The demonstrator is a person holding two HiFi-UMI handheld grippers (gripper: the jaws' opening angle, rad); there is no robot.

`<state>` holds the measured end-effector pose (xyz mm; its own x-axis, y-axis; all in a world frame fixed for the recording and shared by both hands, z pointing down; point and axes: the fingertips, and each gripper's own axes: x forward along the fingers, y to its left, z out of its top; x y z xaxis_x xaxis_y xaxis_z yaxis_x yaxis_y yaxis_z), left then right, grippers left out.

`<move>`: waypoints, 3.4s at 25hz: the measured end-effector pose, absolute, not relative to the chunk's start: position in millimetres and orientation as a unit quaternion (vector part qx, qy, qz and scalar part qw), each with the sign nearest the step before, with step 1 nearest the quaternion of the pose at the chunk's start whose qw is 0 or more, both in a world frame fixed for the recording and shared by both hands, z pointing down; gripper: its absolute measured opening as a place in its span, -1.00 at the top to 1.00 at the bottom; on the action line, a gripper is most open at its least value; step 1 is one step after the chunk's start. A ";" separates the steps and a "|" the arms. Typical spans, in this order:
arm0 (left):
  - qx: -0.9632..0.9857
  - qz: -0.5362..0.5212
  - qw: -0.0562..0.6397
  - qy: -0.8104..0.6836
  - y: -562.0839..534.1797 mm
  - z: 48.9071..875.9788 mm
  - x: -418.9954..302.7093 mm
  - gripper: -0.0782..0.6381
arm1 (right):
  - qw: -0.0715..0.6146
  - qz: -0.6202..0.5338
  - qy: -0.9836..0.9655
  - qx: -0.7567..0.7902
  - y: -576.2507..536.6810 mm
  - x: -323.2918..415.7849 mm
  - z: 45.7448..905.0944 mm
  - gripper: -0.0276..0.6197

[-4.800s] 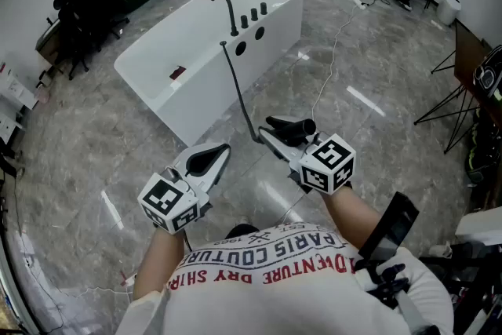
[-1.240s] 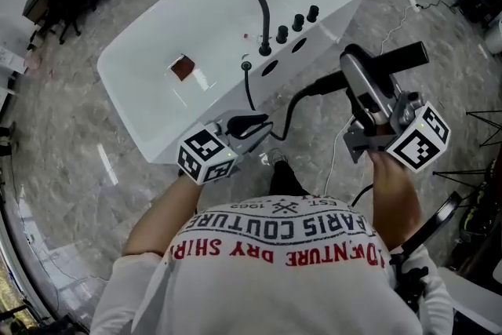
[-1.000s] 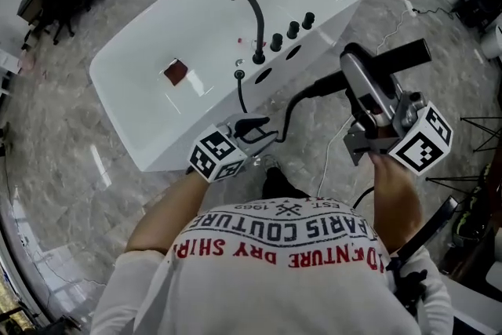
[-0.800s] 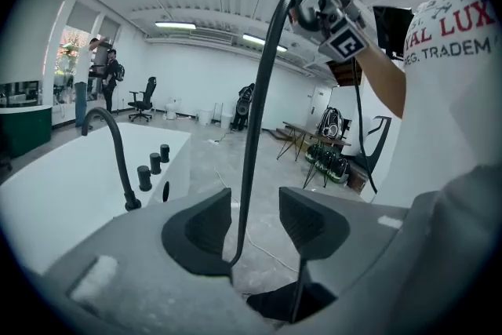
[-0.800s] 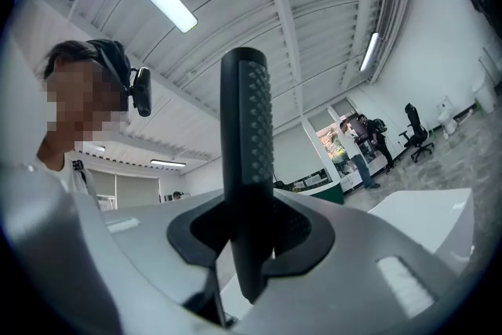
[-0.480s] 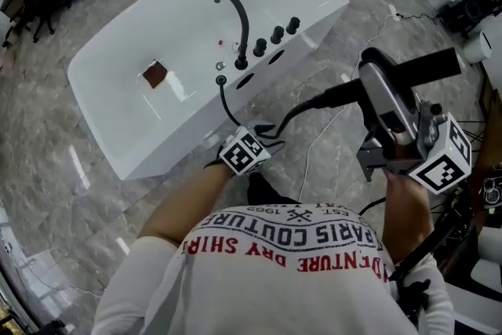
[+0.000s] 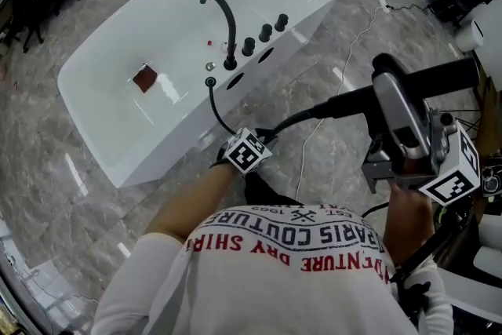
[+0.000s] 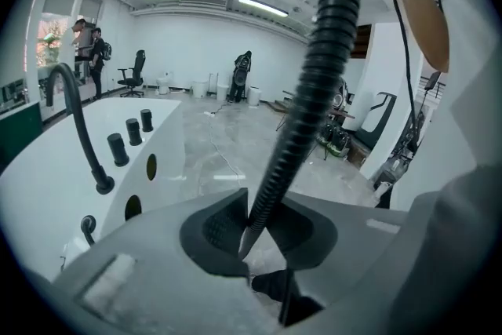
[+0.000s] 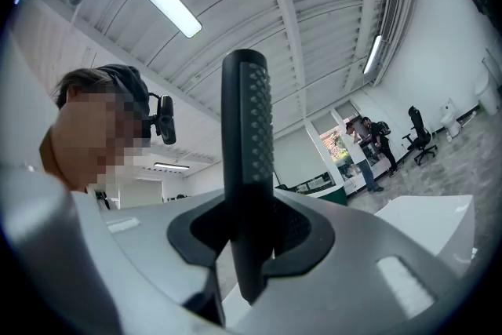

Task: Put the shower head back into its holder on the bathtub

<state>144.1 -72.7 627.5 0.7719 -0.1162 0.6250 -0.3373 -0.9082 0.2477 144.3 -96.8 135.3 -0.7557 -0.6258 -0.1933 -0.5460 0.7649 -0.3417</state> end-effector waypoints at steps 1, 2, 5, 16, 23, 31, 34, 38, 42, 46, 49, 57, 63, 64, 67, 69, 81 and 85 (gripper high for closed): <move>0.924 0.316 0.177 -0.127 -73.1 629.2 142.4 0.61 | 0.148 -0.130 0.927 -0.321 -96.5 145.8 134.5 0.59; 0.922 0.316 0.183 -0.128 -72.5 629.4 139.7 0.61 | 0.145 -0.126 0.925 -0.326 -96.8 147.6 134.3 0.59; 0.918 0.319 0.200 -0.126 -71.3 626.5 127.2 0.61 | 0.142 -0.123 0.921 -0.340 -101.8 152.5 137.3 0.59; 0.899 0.303 0.239 -0.208 -82.2 609.1 20.6 0.62 | 0.105 -0.135 0.898 -0.405 -127.9 172.4 183.0 0.60; 0.896 0.269 0.210 -0.285 -95.3 546.9 -43.6 0.62 | 0.078 -0.145 0.876 -0.453 -140.9 189.6 210.7 0.60; 0.897 0.208 0.163 -0.355 -136.6 462.6 -81.4 0.63 | 0.030 -0.158 0.863 -0.480 -151.4 194.9 252.9 0.60; 0.899 0.179 0.141 -0.373 -153.2 424.3 -86.0 0.64 | 0.021 -0.167 0.861 -0.480 -154.1 198.8 261.1 0.60; 0.903 0.166 0.107 -0.382 -172.0 386.6 -81.4 0.64 | 0.009 -0.181 0.860 -0.477 -159.8 206.0 275.4 0.60; 0.906 0.163 0.083 -0.382 -194.6 362.1 -69.5 0.64 | -0.003 -0.195 0.861 -0.470 -173.5 211.7 292.4 0.60; 0.907 0.158 0.067 -0.384 -224.2 344.2 -54.2 0.64 | -0.008 -0.207 0.863 -0.461 -194.8 218.5 305.6 0.60; 0.909 0.150 0.048 -0.386 -249.6 324.8 -44.3 0.64 | -0.006 -0.211 0.866 -0.453 -215.4 222.1 307.8 0.60; 0.903 0.139 -0.011 -0.407 -298.2 277.6 -24.2 0.64 | 0.018 -0.202 0.877 -0.435 -255.9 240.5 292.3 0.60; 0.897 0.143 -0.037 -0.416 -314.7 263.1 -26.1 0.64 | 0.023 -0.188 0.882 -0.432 -267.6 241.9 278.3 0.60; 0.895 0.144 -0.040 -0.420 -319.7 262.1 -28.6 0.64 | 0.024 -0.186 0.883 -0.431 -271.4 241.2 276.7 0.60; 0.890 0.148 -0.044 -0.428 -332.8 263.4 -37.0 0.64 | 0.025 -0.190 0.884 -0.426 -281.0 236.5 278.0 0.60; 0.888 0.154 -0.043 -0.430 -341.6 266.4 -43.0 0.64 | 0.022 -0.193 0.883 -0.427 -286.3 232.5 279.0 0.60; 0.880 0.187 0.016 -0.436 -401.0 346.9 -79.5 0.64 | -0.011 -0.210 0.877 -0.431 -341.8 207.3 306.6 0.60; 0.886 0.180 0.039 -0.425 -403.1 366.8 -78.6 0.64 | -0.015 -0.221 0.874 -0.433 -353.5 204.7 319.6 0.60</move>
